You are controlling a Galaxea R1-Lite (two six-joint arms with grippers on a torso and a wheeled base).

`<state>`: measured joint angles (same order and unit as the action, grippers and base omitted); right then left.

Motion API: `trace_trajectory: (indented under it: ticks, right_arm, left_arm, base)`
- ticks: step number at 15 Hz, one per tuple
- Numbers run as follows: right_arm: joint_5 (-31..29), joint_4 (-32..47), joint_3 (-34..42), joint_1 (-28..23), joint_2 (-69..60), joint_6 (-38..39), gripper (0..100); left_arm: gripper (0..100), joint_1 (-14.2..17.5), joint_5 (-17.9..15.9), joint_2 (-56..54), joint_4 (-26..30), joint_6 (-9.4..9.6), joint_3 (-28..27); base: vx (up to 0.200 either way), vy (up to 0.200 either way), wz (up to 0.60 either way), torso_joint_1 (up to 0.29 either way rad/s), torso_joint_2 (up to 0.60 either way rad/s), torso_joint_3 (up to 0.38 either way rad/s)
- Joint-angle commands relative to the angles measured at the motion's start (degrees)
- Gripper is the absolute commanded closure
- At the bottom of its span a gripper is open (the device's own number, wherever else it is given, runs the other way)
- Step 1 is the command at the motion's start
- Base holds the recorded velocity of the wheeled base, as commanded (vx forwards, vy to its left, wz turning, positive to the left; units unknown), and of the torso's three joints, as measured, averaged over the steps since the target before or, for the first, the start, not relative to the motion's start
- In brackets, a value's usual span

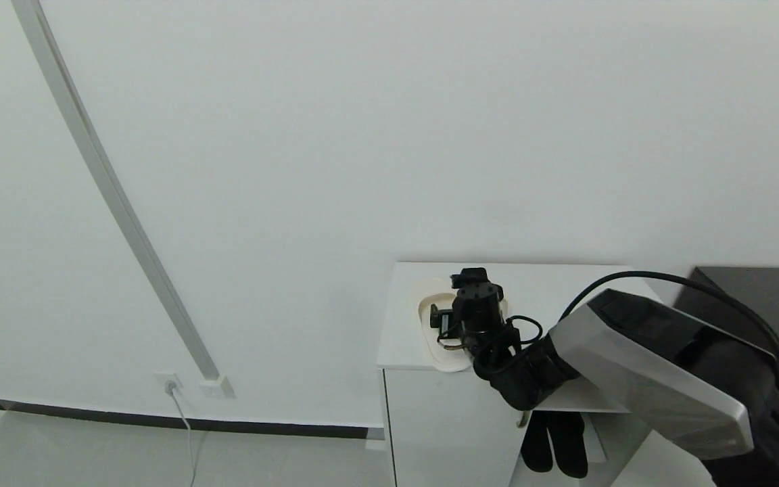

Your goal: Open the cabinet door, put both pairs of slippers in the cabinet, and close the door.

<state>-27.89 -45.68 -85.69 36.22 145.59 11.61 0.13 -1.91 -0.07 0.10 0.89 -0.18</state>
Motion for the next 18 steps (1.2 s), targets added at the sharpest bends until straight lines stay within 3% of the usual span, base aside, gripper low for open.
trace_trajectory:
  ticks: [1,5,6,15,18]
  right_arm:
    - [0.03,0.85,-4.84,-1.33,3.65,-1.41,0]
    - [0.12,2.08,-9.67,-2.47,5.58,-3.96,0]
    - [0.29,3.14,-10.29,-2.47,5.58,-3.96,100]
    - [0.73,2.00,-8.27,-2.29,2.77,-3.87,100]
    - [9.35,-2.40,12.56,-1.06,-16.83,-4.05,100]
  left_arm:
    - [100,0.04,-0.02,0.07,-0.01,-0.01,0.01]
    - [100,0.04,-0.02,0.07,-0.01,-0.01,0.01]
    - [100,0.04,-0.02,0.07,-0.01,-0.01,0.01]
    - [100,0.04,-0.02,0.07,-0.01,-0.01,0.01]
    - [100,0.04,-0.02,0.07,-0.01,-0.01,0.01]
  base:
    - [0.000,0.000,0.00,0.000,0.00,0.000]
    - [0.000,0.000,0.00,0.000,0.00,0.000]
    - [0.000,0.000,0.00,0.000,0.00,0.000]
    - [0.000,0.000,0.00,0.000,0.00,0.000]
    - [0.000,0.000,0.00,0.000,0.00,0.000]
